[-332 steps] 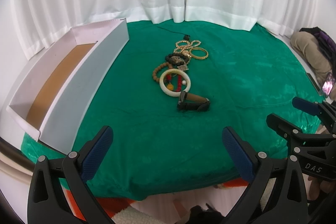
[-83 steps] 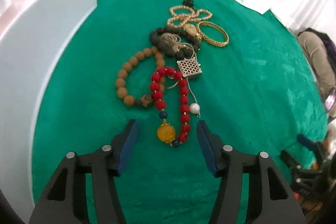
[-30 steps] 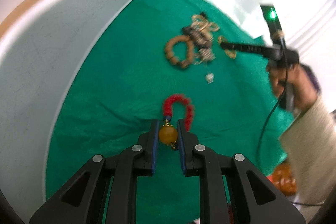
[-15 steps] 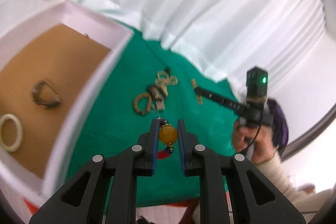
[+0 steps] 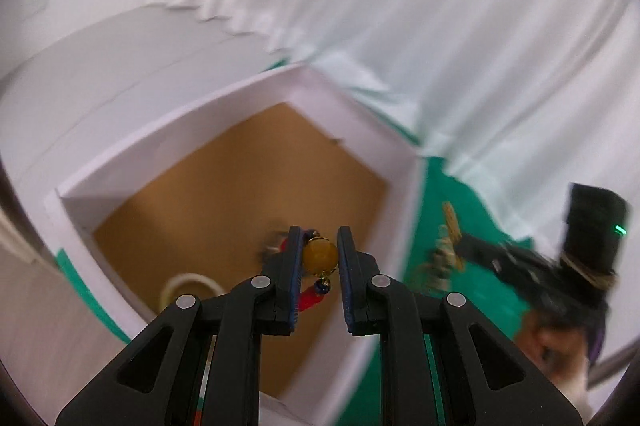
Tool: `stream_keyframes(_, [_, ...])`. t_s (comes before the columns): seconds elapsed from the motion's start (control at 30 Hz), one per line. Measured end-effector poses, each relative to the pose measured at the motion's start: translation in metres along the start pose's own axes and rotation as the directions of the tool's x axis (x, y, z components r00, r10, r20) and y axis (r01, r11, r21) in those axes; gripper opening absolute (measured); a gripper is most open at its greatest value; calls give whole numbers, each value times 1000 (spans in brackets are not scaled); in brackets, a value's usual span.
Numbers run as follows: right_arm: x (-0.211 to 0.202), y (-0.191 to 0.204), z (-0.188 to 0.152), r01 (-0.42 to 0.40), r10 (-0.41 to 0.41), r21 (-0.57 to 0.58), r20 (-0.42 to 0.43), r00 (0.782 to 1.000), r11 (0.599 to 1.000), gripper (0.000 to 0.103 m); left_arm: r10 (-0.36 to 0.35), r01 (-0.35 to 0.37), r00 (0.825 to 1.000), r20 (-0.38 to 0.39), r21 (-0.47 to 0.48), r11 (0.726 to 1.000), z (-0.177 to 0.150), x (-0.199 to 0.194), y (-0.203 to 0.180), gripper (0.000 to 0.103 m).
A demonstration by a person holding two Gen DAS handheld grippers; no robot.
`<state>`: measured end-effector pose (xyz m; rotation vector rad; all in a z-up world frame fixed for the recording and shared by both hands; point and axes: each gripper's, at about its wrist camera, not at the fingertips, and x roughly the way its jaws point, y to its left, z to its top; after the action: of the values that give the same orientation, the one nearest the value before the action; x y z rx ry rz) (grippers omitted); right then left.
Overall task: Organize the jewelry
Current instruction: 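Carry the red bracelet and gold bangle into the box and release both, then move both tools back over the remaining jewelry on the cloth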
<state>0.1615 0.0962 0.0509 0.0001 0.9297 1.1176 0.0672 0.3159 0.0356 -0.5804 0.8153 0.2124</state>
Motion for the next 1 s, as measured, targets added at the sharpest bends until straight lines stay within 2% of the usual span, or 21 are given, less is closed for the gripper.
stream_keyframes(0.07, [37, 12, 2, -39, 38, -13, -104, 994, 999, 6, 27, -27, 999, -24, -23, 999, 5, 17, 17, 15])
stream_keyframes(0.17, [70, 34, -6, -70, 58, -51, -206, 977, 996, 6, 60, -63, 996, -62, -53, 997, 11, 43, 38, 15])
stream_keyframes(0.23, [95, 49, -16, -64, 37, -88, -278, 960, 994, 6, 71, -76, 994, -84, -67, 995, 12, 57, 49, 15])
stream_keyframes(0.4, [138, 59, -31, -22, -18, -105, -369, 929, 994, 9, 96, -104, 989, -115, -72, 992, 13, 71, 63, 16])
stream_keyframes(0.43, [144, 57, -32, -7, -29, -93, -377, 926, 996, 9, 106, -115, 987, -123, -73, 991, 11, 72, 65, 20])
stream_keyframes(0.5, [148, 53, -31, 18, -39, -58, -384, 923, 998, 14, 119, -130, 985, -124, -85, 988, 9, 71, 69, 44])
stream_keyframes(0.53, [146, 51, -30, 24, -37, -40, -376, 926, 999, 26, 129, -139, 985, -114, -91, 986, 9, 67, 70, 61])
stream_keyframes(0.57, [139, 48, -28, 31, -38, -26, -354, 935, 999, 37, 136, -145, 986, -100, -92, 985, 8, 63, 69, 65])
stream_keyframes(0.67, [107, 47, -28, 54, -59, -25, -271, 961, 998, 42, 150, -154, 987, -56, -59, 986, 4, 48, 60, 69])
stream_keyframes(0.8, [56, 43, -37, 121, -122, -19, -156, 980, 993, 43, 148, -148, 989, 20, 9, 989, -9, 21, 31, 79])
stream_keyframes(0.9, [13, 33, -49, 205, -204, 1, -57, 977, 979, 53, 113, -118, 992, 60, 91, 989, -27, 7, -7, 83])
stream_keyframes(1.0, [-37, 18, -73, 310, -311, 40, 24, 950, 950, 54, 52, -64, 996, 69, 189, 980, -50, -3, -50, 85])
